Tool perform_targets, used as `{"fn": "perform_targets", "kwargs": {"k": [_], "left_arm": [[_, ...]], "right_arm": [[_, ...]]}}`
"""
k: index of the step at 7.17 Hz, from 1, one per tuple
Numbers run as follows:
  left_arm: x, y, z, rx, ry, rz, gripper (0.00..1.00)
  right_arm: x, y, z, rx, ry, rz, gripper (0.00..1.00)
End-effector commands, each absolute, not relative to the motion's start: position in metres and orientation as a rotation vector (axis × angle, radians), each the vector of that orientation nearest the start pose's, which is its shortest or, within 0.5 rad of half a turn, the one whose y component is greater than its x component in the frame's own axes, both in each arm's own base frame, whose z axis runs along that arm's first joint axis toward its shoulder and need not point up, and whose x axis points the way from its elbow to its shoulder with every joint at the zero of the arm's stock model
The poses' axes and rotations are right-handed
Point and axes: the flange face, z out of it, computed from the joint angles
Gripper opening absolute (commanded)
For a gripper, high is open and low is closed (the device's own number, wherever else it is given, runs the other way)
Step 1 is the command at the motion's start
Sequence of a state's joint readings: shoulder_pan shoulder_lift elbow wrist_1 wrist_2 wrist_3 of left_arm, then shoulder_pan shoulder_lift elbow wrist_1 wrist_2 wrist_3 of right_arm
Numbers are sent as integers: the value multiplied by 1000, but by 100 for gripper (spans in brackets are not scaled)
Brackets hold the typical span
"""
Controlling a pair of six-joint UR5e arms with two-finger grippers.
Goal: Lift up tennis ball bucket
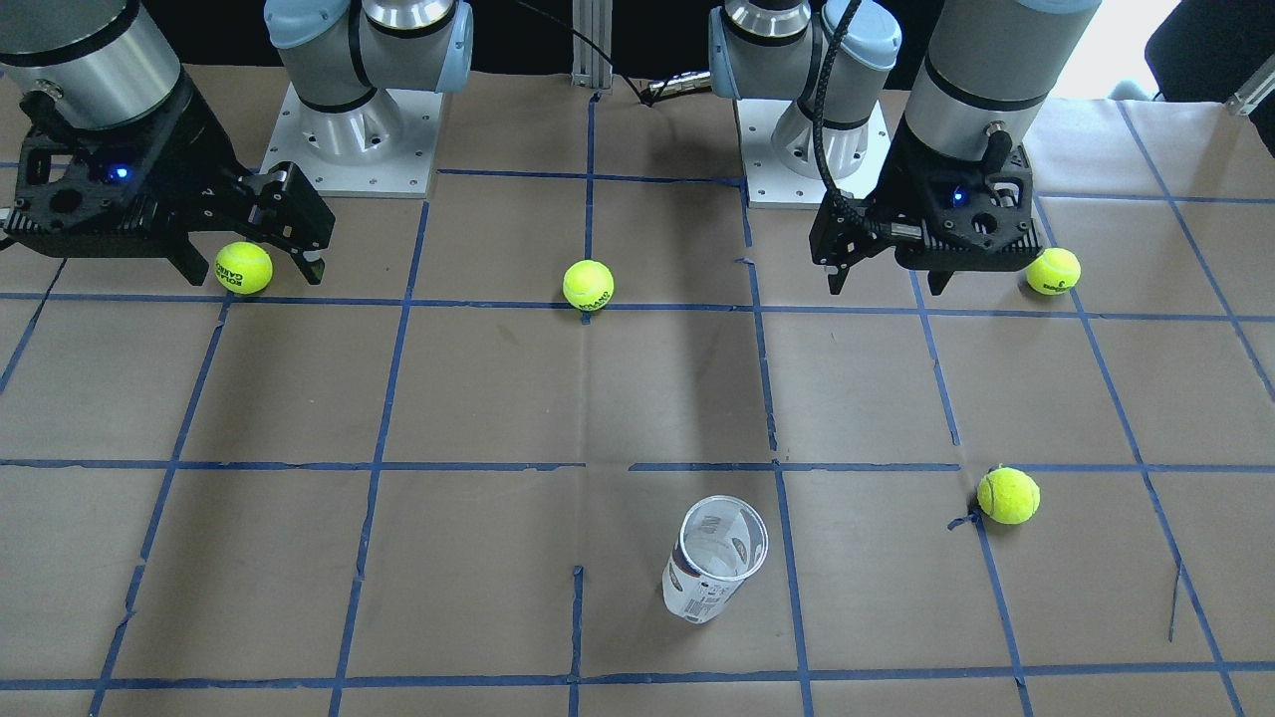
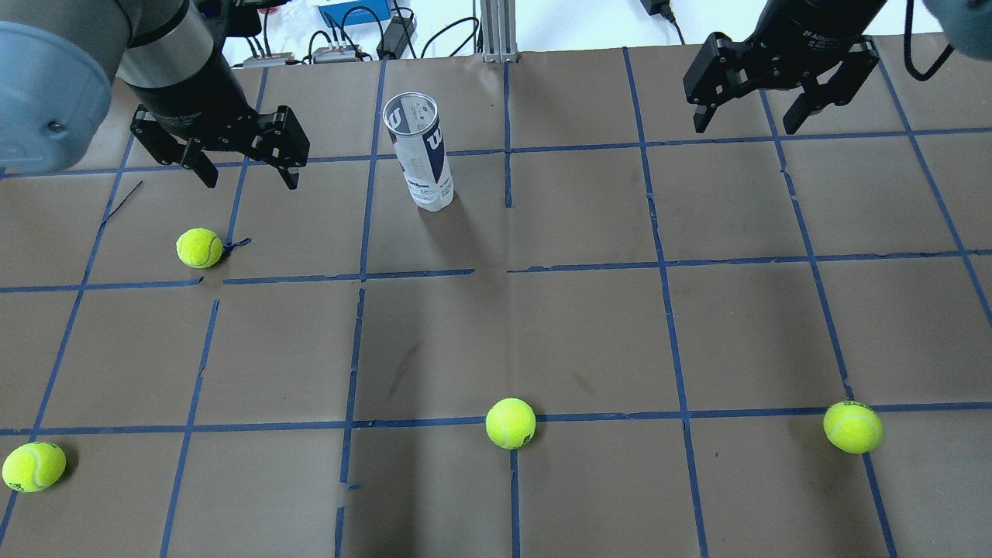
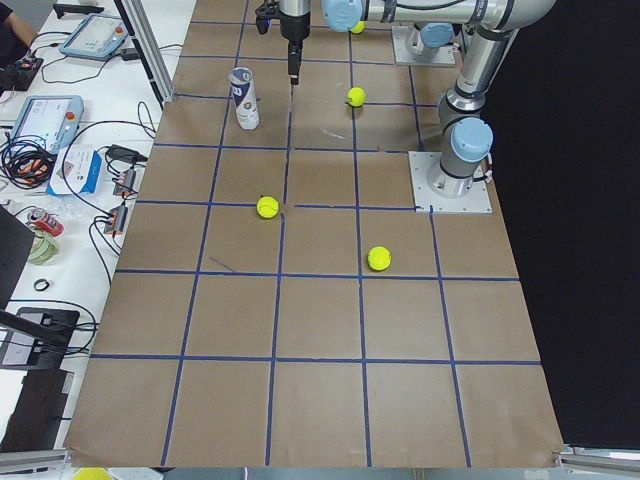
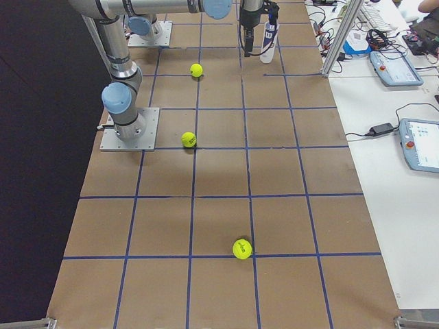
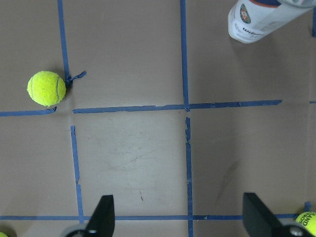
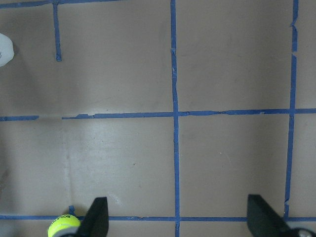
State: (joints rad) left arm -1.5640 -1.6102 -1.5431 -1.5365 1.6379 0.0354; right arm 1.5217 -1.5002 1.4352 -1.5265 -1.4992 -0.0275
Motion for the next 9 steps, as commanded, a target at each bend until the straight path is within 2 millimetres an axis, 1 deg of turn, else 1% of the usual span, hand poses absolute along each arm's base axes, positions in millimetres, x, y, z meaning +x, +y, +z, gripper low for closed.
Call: {"fn": "perform_targets", "kwargs": {"k": [1,2,4,5,9], "left_arm": [[-120,-512,487,36,3075,-40,92],[-120,-513,489,36,3073,-45,96],[-120,-513,491,31,3073,-49,98],[-120,-513,492,29,3073,-49,100],[-119,-513,490,20,3074,-47,100]], "right_arm": [[115,-529,514,32,3068,-35,100],[115,-529,513,30,3068,-30,100],[115,-529,513,27,3068,-30,100],[115,-530,512,27,3068,-28,100],[115,-530,512,27,3065,-31,100]]}}
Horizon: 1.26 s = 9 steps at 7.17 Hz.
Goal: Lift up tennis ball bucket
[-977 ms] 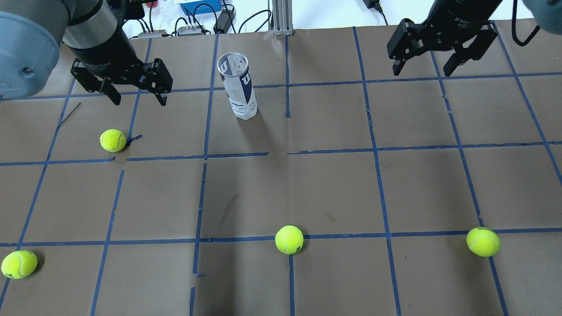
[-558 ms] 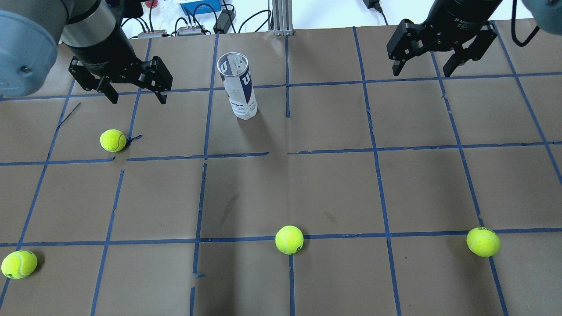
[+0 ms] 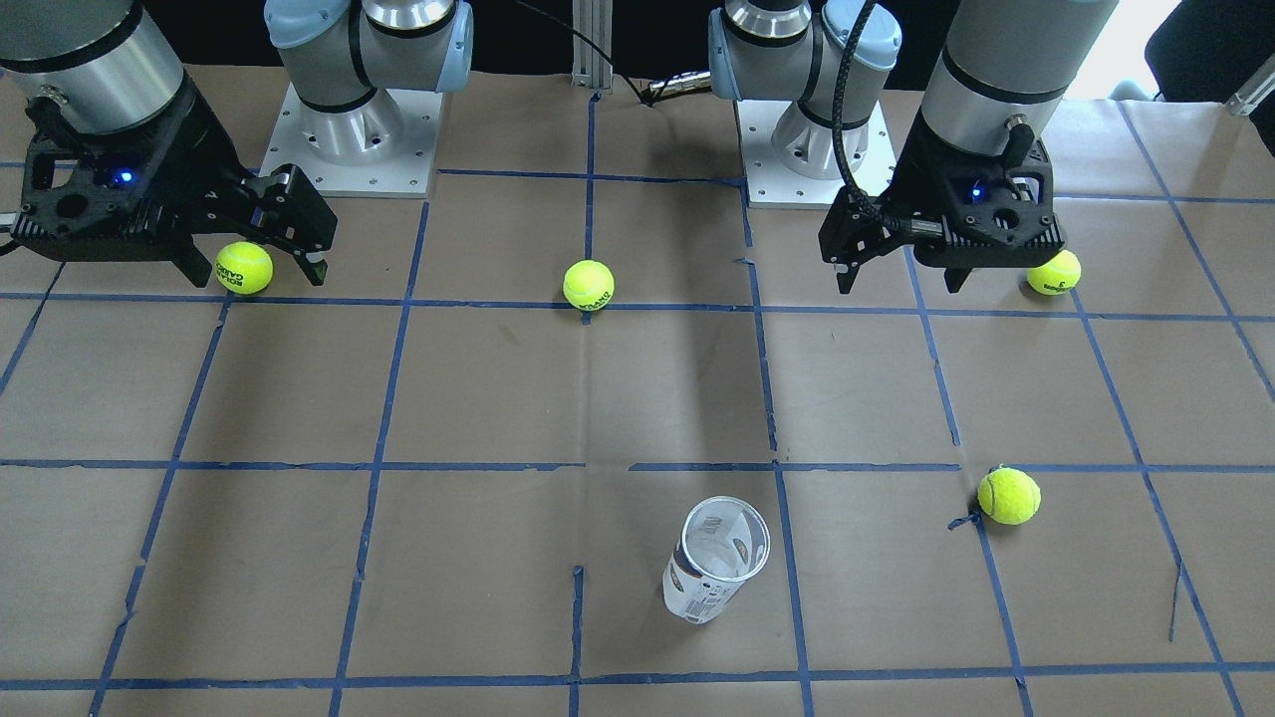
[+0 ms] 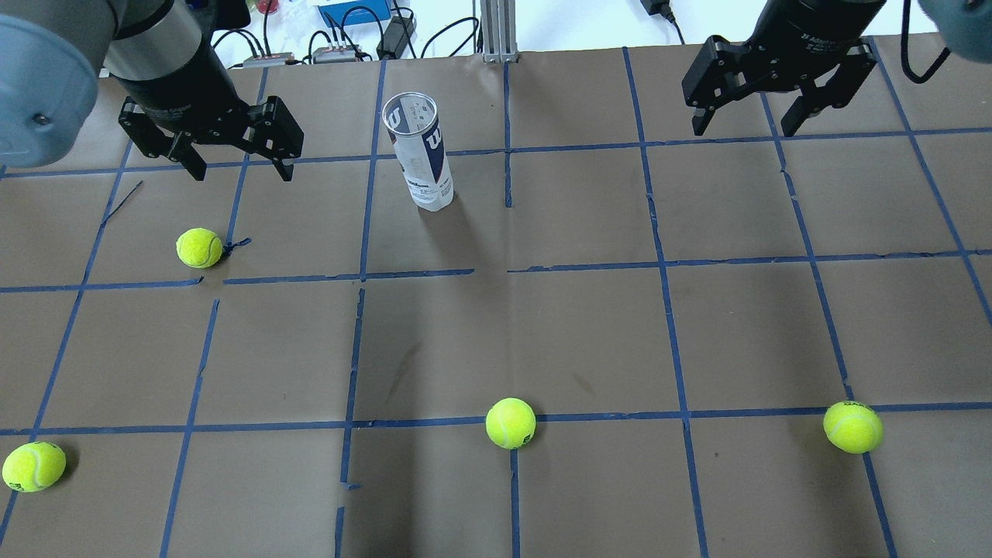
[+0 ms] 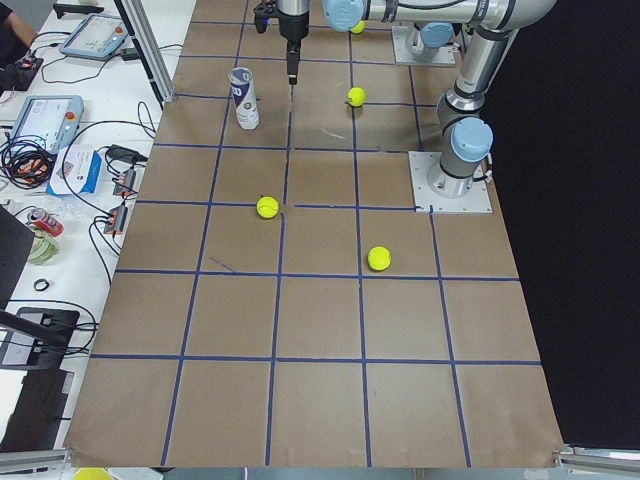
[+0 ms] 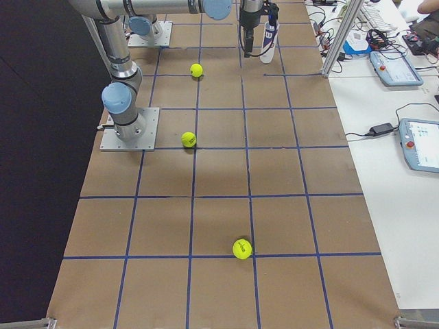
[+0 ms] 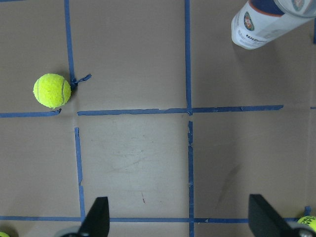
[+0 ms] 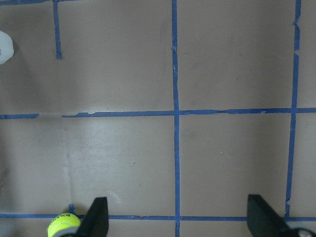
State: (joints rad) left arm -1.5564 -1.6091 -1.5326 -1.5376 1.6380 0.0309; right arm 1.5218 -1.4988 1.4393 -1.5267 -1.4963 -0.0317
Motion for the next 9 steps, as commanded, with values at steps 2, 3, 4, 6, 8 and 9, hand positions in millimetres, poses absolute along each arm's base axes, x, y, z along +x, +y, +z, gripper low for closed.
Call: {"fn": "perform_targets", "kwargs": {"k": [2,3,4,6,8,9], "left_arm": [[-120,-515,490,-6,3163,-54,100],[-119,-515,491,-11,3166,-55,100],[-120,-515,490,-9,3163,-52,100],[-120,-511,490,-9,3159,-49,100],[-119,-511,490,-12,3159,-52,100],[-120,-511,490,-12,3159,-52,100]], "right_arm": [[115,-530,511,25,3064,-26,100],[115,-530,511,25,3064,-26,100],[115,-530,511,25,3064,-26,100],[115,-530,511,25,3064,-26,100],[115,-530,511,23,3062,-29,100],[115,-530,511,20,3062,-29,100]]}}
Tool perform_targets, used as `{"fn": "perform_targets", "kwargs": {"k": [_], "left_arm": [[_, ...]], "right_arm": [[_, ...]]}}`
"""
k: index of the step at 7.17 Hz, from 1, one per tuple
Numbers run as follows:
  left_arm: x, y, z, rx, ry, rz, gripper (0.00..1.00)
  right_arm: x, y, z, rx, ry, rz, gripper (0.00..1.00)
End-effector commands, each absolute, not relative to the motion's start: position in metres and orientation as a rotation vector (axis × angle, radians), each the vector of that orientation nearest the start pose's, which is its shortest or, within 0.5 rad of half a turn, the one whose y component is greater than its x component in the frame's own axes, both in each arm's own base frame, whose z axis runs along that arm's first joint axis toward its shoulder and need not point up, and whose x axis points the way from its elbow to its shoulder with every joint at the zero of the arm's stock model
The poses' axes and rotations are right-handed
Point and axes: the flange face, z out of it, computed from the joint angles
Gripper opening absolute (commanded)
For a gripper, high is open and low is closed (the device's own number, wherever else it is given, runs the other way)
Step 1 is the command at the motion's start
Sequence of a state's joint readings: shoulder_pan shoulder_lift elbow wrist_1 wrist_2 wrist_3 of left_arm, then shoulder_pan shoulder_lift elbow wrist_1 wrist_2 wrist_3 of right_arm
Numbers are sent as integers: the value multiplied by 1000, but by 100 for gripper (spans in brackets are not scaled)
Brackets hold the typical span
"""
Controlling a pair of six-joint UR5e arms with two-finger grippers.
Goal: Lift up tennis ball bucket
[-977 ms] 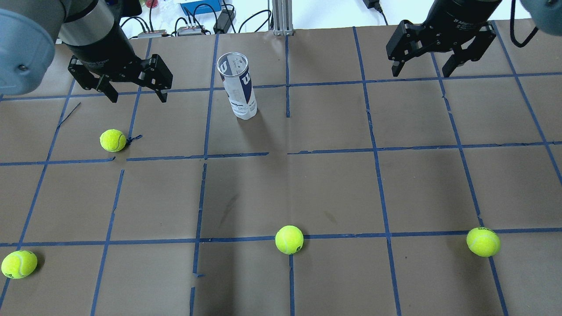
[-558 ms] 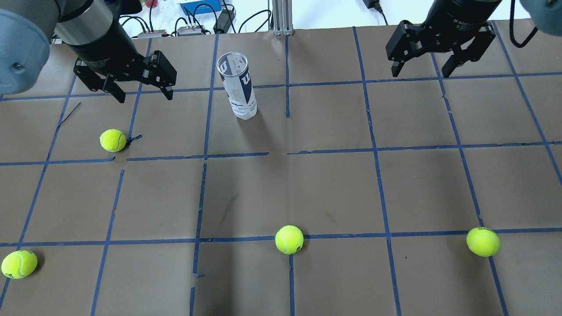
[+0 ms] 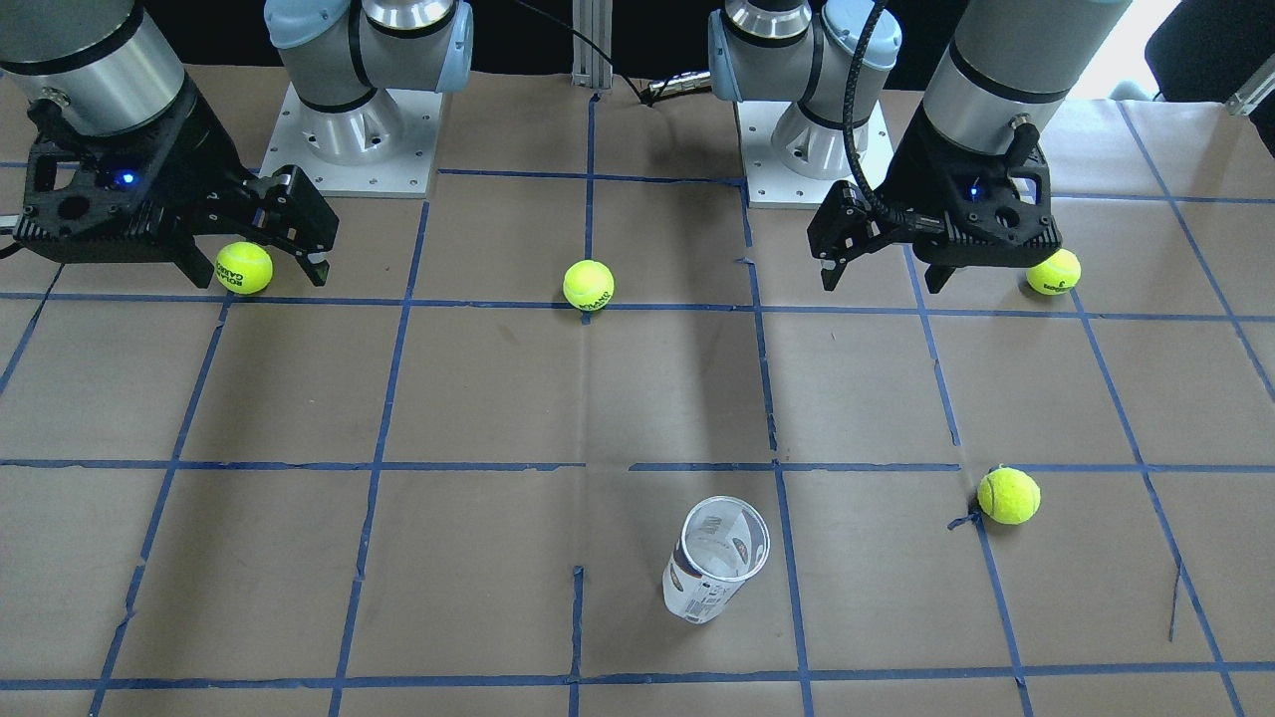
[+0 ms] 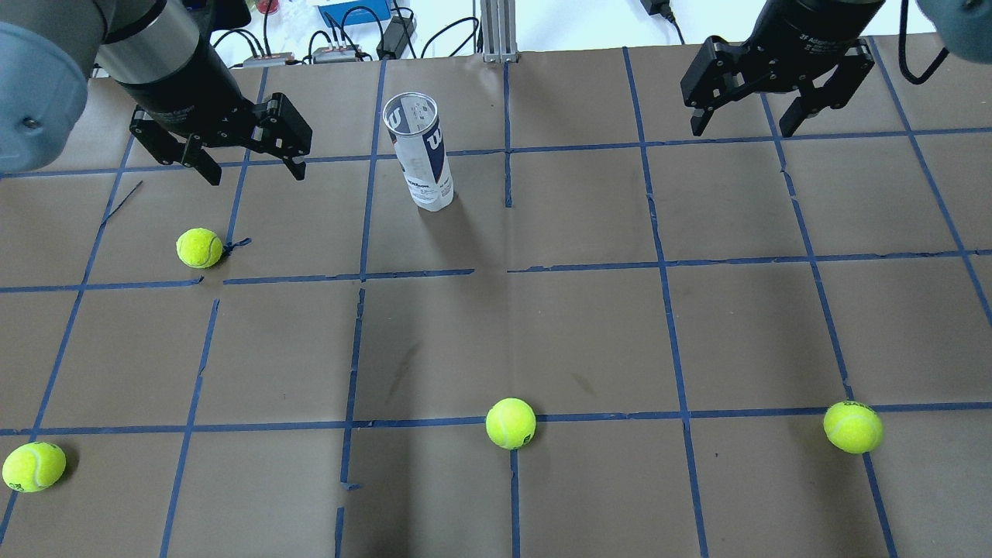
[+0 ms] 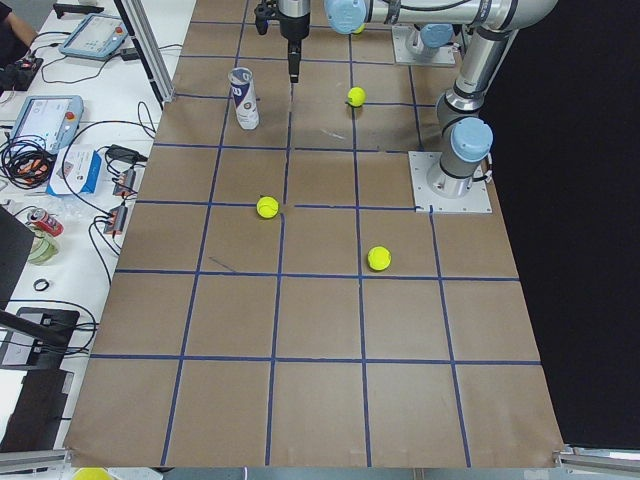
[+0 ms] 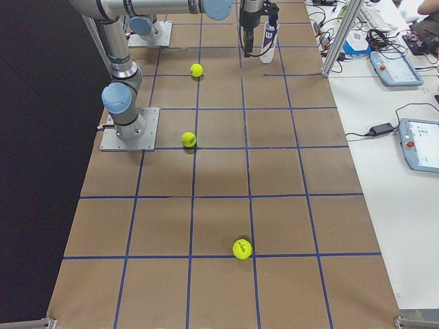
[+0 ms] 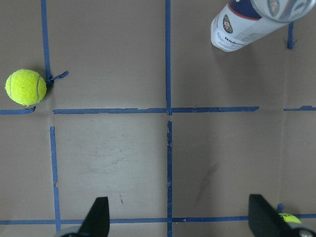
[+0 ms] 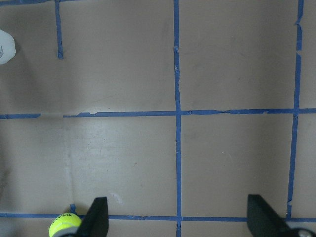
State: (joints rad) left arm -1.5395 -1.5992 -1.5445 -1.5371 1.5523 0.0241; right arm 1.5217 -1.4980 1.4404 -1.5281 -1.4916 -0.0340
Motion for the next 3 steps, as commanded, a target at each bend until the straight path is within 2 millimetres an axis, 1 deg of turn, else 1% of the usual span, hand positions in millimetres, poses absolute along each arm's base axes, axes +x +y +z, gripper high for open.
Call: {"fn": "perform_targets", "kwargs": {"k": [1,3], "left_arm": [[-119,-511,490,-12,3159,-52,100],[-117,-511,490,-16,3159,-52,100]], "right_arm": [[115,-530,511,20,3062,-29,100],[115,-530,511,23,3062,-29,100]]}}
